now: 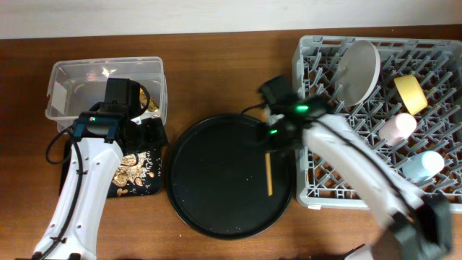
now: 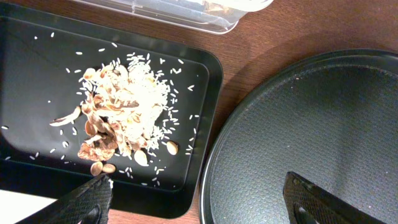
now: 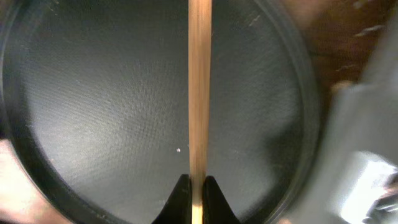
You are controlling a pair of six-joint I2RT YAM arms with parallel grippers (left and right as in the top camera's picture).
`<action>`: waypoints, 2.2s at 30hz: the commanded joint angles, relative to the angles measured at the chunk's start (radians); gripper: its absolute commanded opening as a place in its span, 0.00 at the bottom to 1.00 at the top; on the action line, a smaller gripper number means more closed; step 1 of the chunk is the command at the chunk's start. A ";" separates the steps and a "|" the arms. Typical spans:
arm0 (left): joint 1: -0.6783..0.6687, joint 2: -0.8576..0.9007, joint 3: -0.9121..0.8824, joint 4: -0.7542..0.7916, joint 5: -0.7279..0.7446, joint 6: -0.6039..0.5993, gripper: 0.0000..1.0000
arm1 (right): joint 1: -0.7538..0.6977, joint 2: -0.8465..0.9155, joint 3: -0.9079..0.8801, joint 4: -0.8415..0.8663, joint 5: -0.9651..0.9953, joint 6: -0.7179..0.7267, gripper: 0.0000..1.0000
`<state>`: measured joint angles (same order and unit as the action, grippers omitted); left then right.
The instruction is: Sort waste into correct bins and load items into the dishwasher rack
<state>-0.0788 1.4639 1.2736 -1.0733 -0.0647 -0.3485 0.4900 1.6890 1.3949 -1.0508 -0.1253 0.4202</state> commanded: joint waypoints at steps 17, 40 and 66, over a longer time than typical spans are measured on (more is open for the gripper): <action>0.003 -0.010 -0.003 -0.001 -0.011 -0.006 0.87 | -0.457 0.003 0.001 -0.074 0.002 -0.350 0.35; -0.149 -0.383 -0.306 0.020 -0.023 0.100 0.99 | -0.530 -0.836 -0.405 -0.014 0.002 -0.353 0.98; -0.163 -0.558 -0.415 0.093 -0.030 0.100 0.99 | -0.530 -0.982 -0.454 -0.023 0.002 -0.353 0.98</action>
<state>-0.2401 0.9131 0.8673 -0.9825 -0.0803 -0.2680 -0.0360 0.7059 0.9493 -1.0760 -0.1246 0.0685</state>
